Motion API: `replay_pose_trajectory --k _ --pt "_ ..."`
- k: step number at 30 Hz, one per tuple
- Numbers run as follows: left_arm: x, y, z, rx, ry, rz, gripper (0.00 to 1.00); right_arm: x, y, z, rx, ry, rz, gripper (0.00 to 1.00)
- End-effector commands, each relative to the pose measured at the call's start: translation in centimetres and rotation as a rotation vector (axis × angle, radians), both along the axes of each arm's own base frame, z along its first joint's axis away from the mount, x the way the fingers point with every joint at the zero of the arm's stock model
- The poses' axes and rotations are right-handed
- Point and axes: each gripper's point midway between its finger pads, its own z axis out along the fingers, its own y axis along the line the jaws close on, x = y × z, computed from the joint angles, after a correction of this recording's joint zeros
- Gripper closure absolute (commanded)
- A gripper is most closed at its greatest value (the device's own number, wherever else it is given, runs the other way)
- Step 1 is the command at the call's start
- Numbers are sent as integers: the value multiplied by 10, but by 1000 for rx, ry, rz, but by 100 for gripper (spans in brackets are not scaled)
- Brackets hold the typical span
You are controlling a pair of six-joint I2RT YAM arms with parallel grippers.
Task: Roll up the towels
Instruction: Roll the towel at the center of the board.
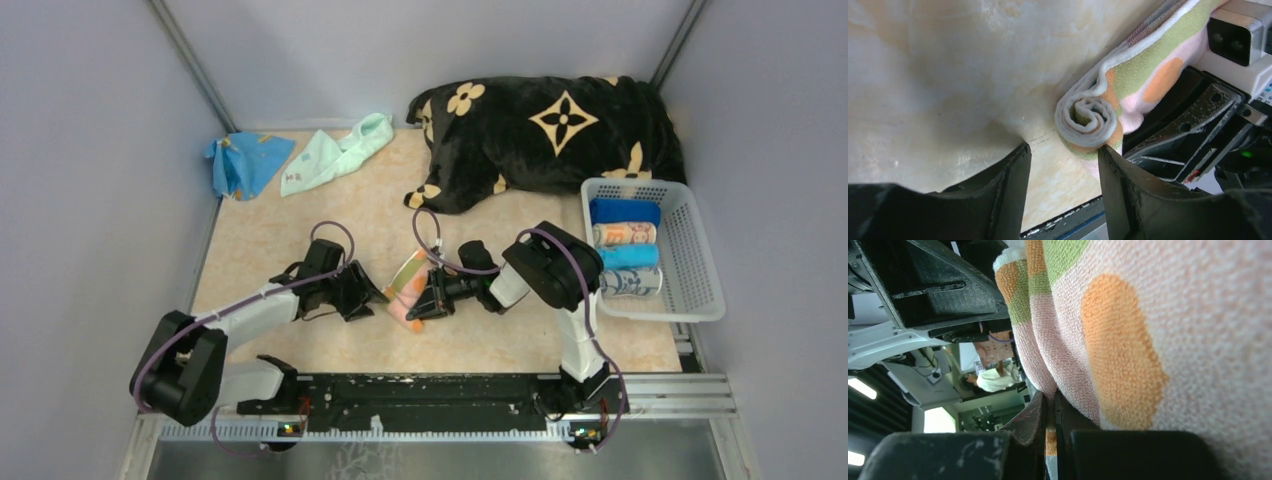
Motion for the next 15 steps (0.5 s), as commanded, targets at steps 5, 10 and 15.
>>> replay_pose_trajectory --k 5,10,15 --pt "0 5 -30 55 72 54 50 19 -5 3 -150 -148 5 87" --pt "-7 16 -46 112 121 85 53 28 -15 15 -335 -338 17 73" --pt "-10 21 -52 141 140 98 55 35 -23 37 -646 -703 53 59"
